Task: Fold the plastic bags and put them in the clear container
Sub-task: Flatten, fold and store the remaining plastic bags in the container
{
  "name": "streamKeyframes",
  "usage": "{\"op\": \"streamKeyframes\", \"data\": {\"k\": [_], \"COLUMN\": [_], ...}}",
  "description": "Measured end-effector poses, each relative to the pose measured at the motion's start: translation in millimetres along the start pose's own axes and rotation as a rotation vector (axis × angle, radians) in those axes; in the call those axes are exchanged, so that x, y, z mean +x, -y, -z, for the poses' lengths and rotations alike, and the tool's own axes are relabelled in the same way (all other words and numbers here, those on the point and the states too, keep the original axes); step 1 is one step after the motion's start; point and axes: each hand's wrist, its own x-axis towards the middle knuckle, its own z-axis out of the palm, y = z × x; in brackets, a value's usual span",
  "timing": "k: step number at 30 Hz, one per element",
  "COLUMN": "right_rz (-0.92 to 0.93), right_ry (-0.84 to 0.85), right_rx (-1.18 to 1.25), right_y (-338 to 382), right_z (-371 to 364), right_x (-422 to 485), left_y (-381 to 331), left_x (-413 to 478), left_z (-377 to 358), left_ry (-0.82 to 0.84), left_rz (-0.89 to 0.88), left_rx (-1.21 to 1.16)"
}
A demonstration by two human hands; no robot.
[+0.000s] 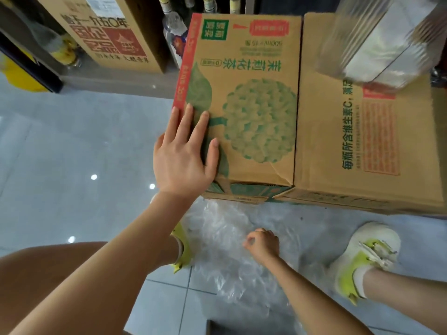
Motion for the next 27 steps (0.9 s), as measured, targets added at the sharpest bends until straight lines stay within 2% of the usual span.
{"op": "streamKeyframes", "data": {"k": [6,9,11,13,15,17,19,20,22,27], "right_rz": [0.181,0.279,0.334,0.359,0.357,0.354,0.354,0.359,0.38,0.361], "right_ry": [-0.097,-0.182,-0.176,-0.17,-0.176,-0.173,-0.139,-0.13,-0.138,-0.202], "right_rx": [0.207,0.284,0.414,0.547,0.661,0.737,0.796,0.807,0.813,0.83], "right_y": [-3.9,-4.7,-3.5,0.6,5.3,10.3,14.3,15.9,18.3,9.4], "right_z": [64.9,108.1,139.6,170.5,199.4,226.6,252.5,265.2,287.5,323.5], "right_x": [-49.2,-86.2,-110.8,-132.2,-148.1,-163.1,-177.4,-184.3,-196.4,-210.1], "left_y": [-3.0,-4.9,-6.8,-14.4,-30.7,-50.3,-62.4,-64.6,-66.2,-74.9], "left_x": [1.1,3.5,5.2,-1.2,-17.6,-35.5,-46.1,-48.0,-46.7,-33.3], "left_z": [6.5,13.5,20.2,32.6,50.0,68.7,77.4,77.4,76.0,87.1], "left_ry": [0.063,0.17,0.236,0.203,0.153,0.317,0.503,0.526,0.515,0.511], "left_rz": [0.017,0.042,0.06,0.028,-0.037,-0.072,-0.128,-0.161,-0.159,0.026], "left_rx": [-0.013,-0.002,-0.013,-0.15,-0.429,-0.691,-0.722,-0.684,-0.656,-0.794]}}
